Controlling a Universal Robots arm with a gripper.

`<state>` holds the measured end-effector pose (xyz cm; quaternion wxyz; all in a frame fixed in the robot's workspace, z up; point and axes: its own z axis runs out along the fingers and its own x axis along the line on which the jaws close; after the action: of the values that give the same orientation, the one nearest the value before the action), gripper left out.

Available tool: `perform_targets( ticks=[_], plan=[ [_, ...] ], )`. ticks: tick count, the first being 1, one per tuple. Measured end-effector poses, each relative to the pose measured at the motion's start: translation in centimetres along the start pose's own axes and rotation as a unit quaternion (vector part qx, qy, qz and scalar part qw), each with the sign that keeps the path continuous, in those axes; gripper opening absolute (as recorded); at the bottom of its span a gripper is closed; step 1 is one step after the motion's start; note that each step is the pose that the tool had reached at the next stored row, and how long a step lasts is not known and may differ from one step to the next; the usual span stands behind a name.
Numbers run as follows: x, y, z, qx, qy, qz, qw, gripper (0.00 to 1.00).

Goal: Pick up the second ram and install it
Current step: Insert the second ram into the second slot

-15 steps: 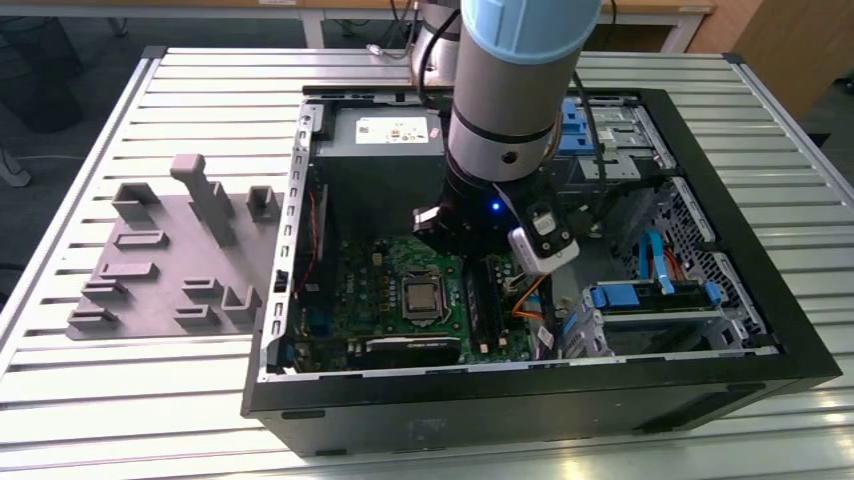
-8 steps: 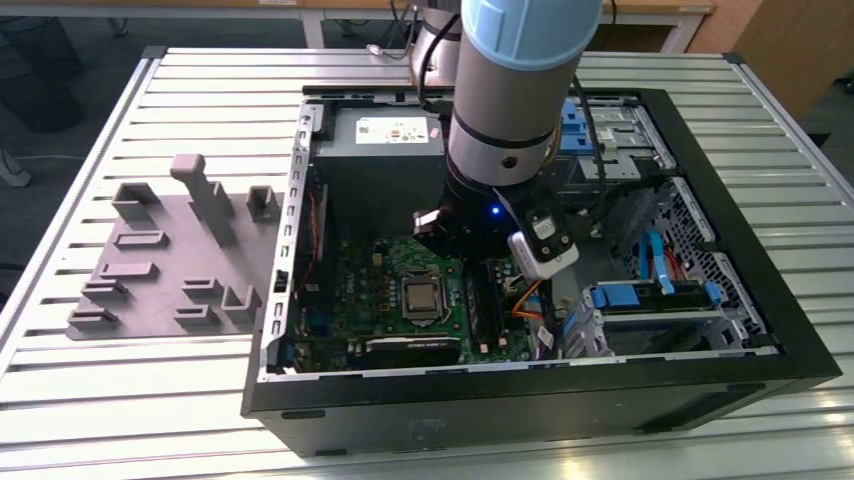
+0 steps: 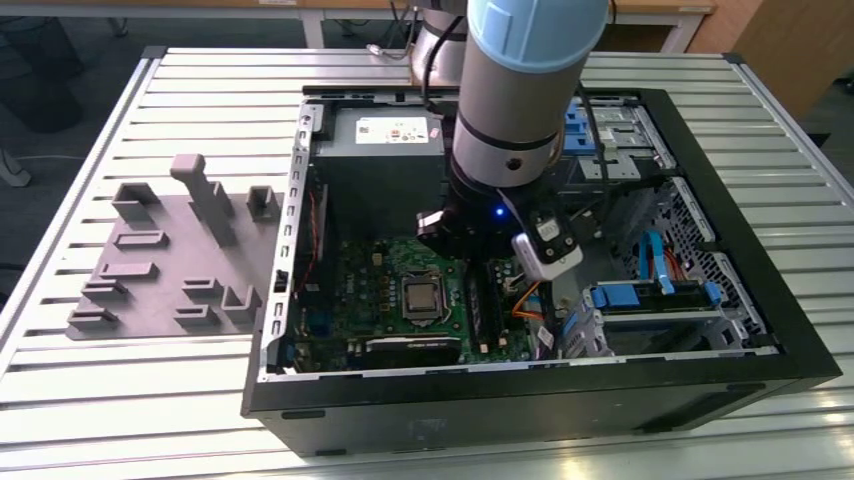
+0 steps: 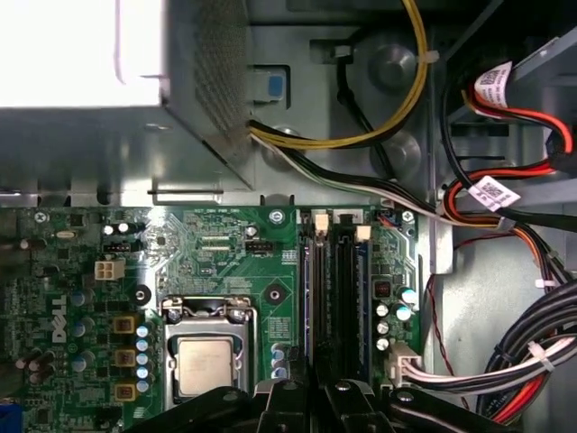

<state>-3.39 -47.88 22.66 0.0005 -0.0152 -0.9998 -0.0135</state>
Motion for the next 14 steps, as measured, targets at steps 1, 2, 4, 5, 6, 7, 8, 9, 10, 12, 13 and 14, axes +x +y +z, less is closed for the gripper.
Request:
perform_targets(
  ticks=[1, 2, 4, 5, 6, 7, 8, 9, 10, 12, 13, 14],
  plan=[
    [-0.07, -0.01, 0.00, 0.0000, 0.0000, 0.000, 1.0000, 0.14],
    [-0.09, -0.01, 0.00, 0.0001, 0.0000, 0.001, 1.0000, 0.14],
    [-0.09, -0.02, 0.06, -0.0001, -0.0001, 0.002, 1.0000, 0.14],
    [-0.10, -0.04, 0.09, -0.0001, -0.0001, 0.002, 1.0000, 0.14],
    [-0.14, -0.08, 0.12, 0.0000, 0.0000, 0.003, 1.0000, 0.14],
    [-0.18, -0.13, 0.16, -0.0003, -0.0001, 0.003, 1.0000, 0.14],
    [-0.20, -0.16, 0.21, -0.0009, 0.0000, 0.004, 1.0000, 0.14],
    [-0.21, -0.19, 0.30, -0.0016, -0.0001, 0.004, 1.0000, 0.14],
    [-0.22, -0.20, 0.41, -0.0019, -0.0001, 0.005, 1.0000, 0.14],
    [-0.22, -0.21, 0.63, -0.0019, 0.0000, 0.006, 1.0000, 0.14],
    [-0.23, -0.21, 0.74, -0.0020, -0.0001, 0.007, 1.0000, 0.14],
    [-0.23, -0.22, 0.83, -0.0020, -0.0001, 0.008, 1.0000, 0.14]
  ],
)
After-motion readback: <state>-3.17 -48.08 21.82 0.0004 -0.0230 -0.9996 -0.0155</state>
